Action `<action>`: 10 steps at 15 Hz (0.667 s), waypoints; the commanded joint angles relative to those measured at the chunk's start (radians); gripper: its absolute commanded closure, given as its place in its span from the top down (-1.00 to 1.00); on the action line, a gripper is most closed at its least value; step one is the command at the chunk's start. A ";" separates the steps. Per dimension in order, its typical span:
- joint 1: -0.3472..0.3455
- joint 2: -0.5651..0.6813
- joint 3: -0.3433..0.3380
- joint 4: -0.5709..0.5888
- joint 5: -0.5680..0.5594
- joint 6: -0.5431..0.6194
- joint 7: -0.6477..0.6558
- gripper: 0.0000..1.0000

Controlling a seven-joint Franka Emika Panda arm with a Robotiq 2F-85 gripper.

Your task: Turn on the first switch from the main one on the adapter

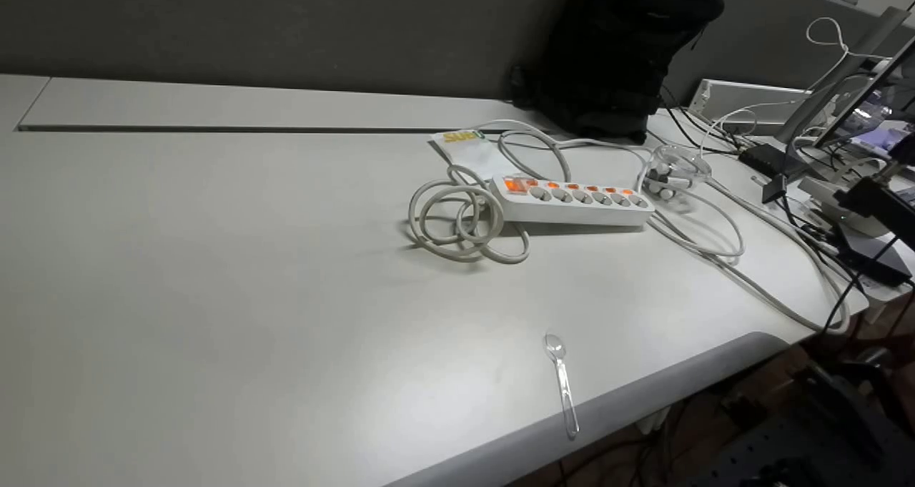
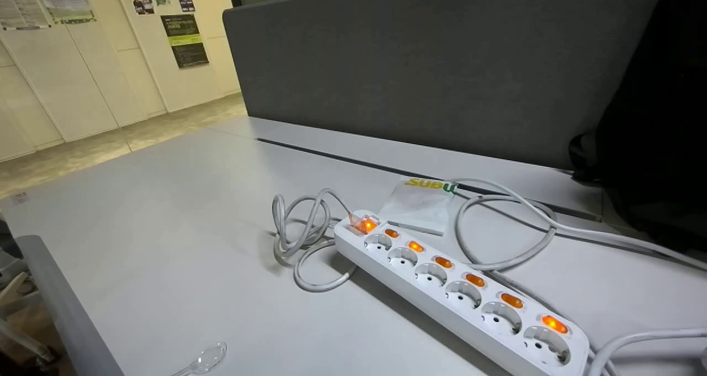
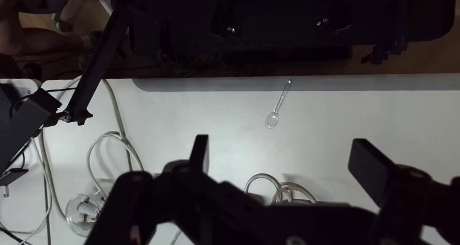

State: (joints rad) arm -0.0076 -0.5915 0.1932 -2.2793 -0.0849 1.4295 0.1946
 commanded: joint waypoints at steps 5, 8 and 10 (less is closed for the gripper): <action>-0.123 0.212 -0.166 0.037 -0.033 0.411 0.110 1.00; -0.168 0.334 -0.207 0.054 -0.027 0.603 0.172 0.48; -0.183 0.414 -0.221 0.068 -0.028 0.709 0.232 0.19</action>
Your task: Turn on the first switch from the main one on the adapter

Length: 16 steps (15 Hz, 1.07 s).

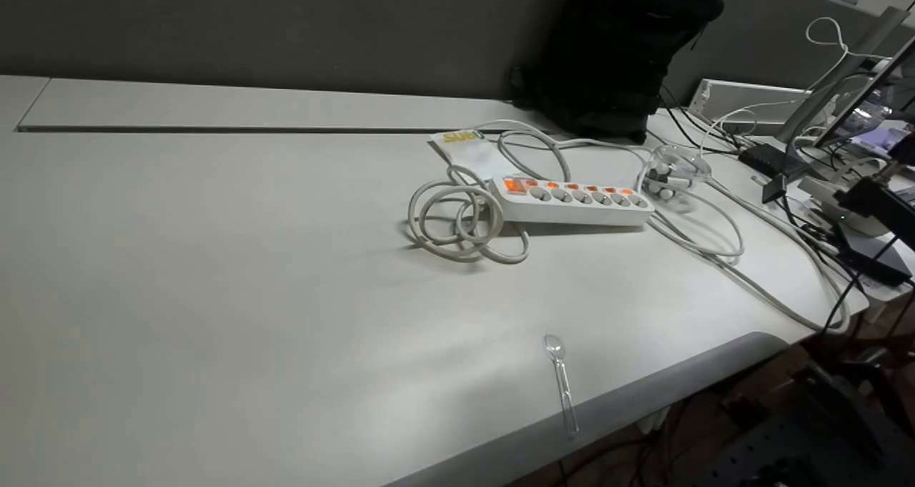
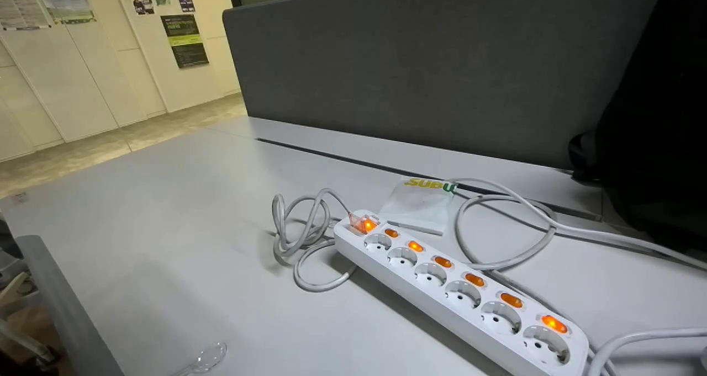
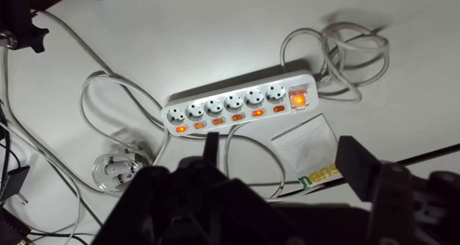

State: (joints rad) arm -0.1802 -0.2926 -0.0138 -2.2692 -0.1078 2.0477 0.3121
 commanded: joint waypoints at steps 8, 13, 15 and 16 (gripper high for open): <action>0.027 0.328 -0.042 0.130 -0.008 0.194 0.163 -0.91; 0.045 0.332 -0.055 0.110 0.001 0.210 0.137 -0.97; 0.045 0.332 -0.057 0.112 0.001 0.210 0.137 -0.97; 0.045 0.332 -0.057 0.112 0.001 0.210 0.137 -0.99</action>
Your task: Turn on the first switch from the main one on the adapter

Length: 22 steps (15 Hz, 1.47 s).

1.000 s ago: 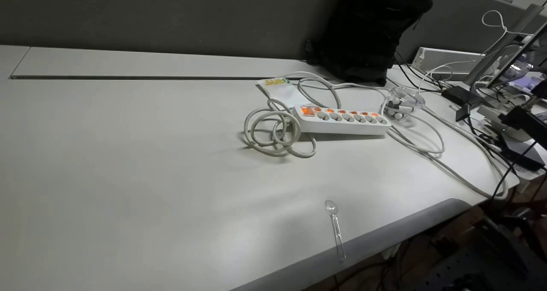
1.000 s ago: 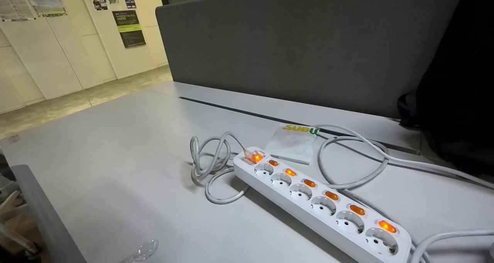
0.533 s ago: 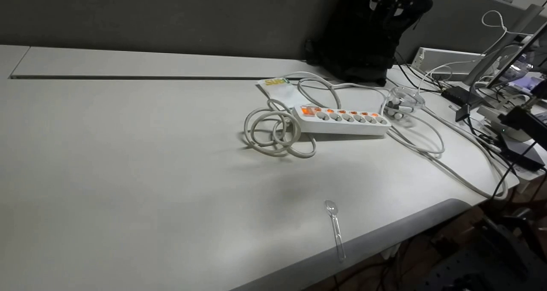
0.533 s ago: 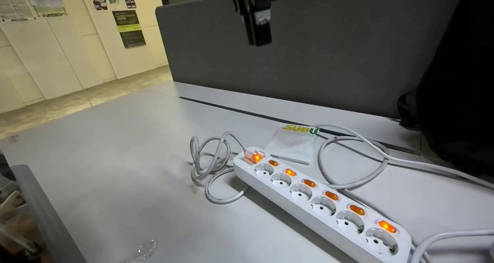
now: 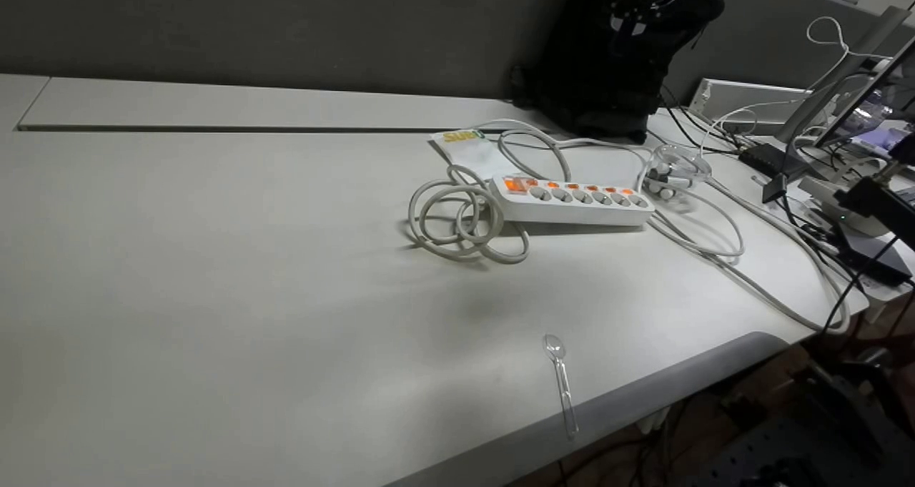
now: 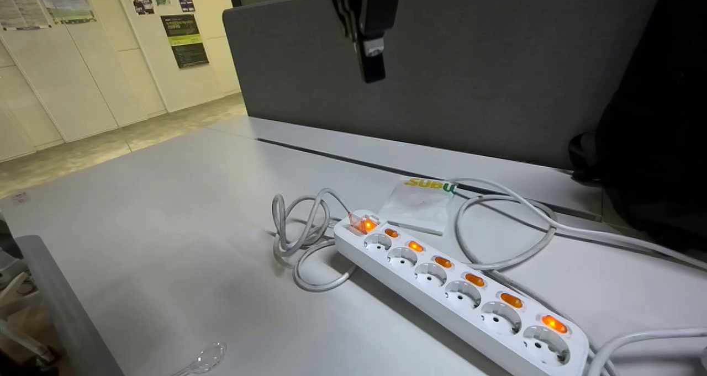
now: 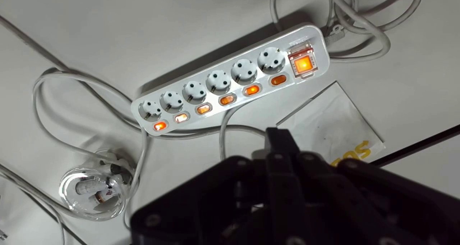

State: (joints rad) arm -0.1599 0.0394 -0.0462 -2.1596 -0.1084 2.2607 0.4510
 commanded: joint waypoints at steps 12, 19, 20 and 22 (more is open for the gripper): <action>-0.014 0.167 -0.084 0.111 0.110 -0.141 -0.503 -0.98; -0.015 0.228 -0.082 0.139 0.112 -0.041 -0.526 -1.00; -0.018 0.252 -0.079 0.153 0.123 -0.022 -0.533 -1.00; -0.023 0.296 -0.074 0.175 0.142 0.006 -0.547 -1.00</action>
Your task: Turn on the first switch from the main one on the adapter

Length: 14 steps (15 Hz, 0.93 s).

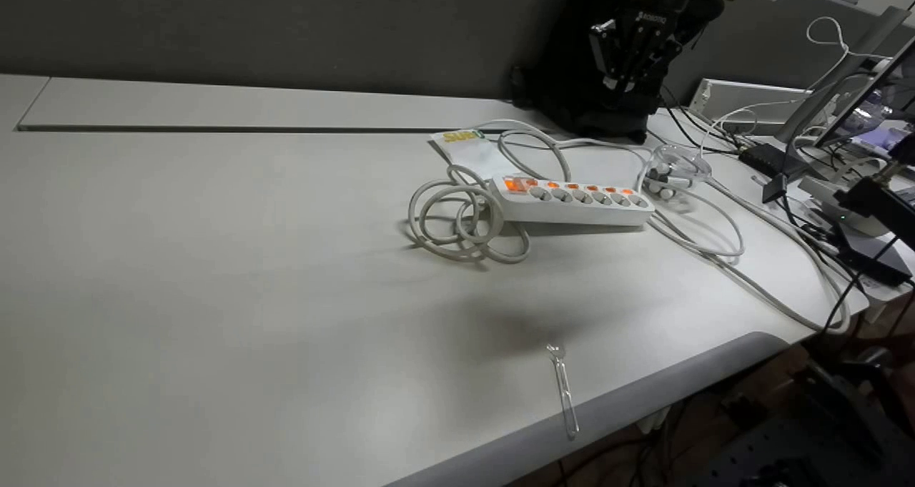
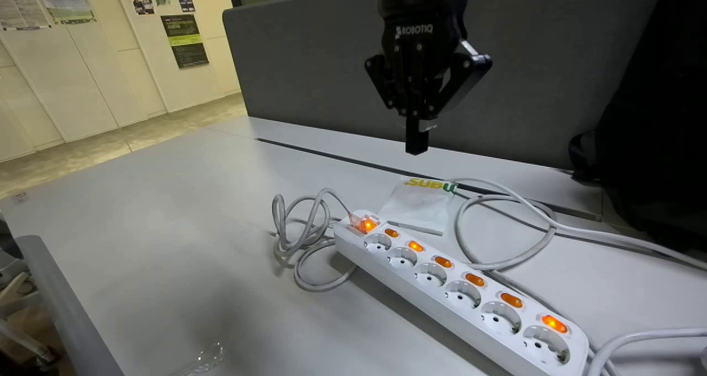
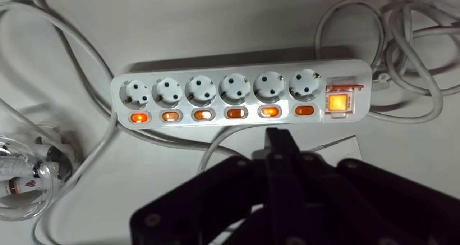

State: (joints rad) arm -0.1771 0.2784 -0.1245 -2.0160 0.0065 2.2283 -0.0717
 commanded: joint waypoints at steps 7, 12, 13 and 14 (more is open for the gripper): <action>-0.011 0.206 0.024 0.106 0.065 0.058 -0.052 -1.00; 0.005 0.283 0.039 0.134 0.050 0.089 -0.037 -1.00; 0.007 0.292 0.044 0.130 0.048 0.087 -0.040 -1.00; 0.010 0.297 0.046 0.127 0.045 0.090 -0.040 -1.00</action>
State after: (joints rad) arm -0.1716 0.5455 -0.0868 -1.9166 0.0588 2.3315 -0.1175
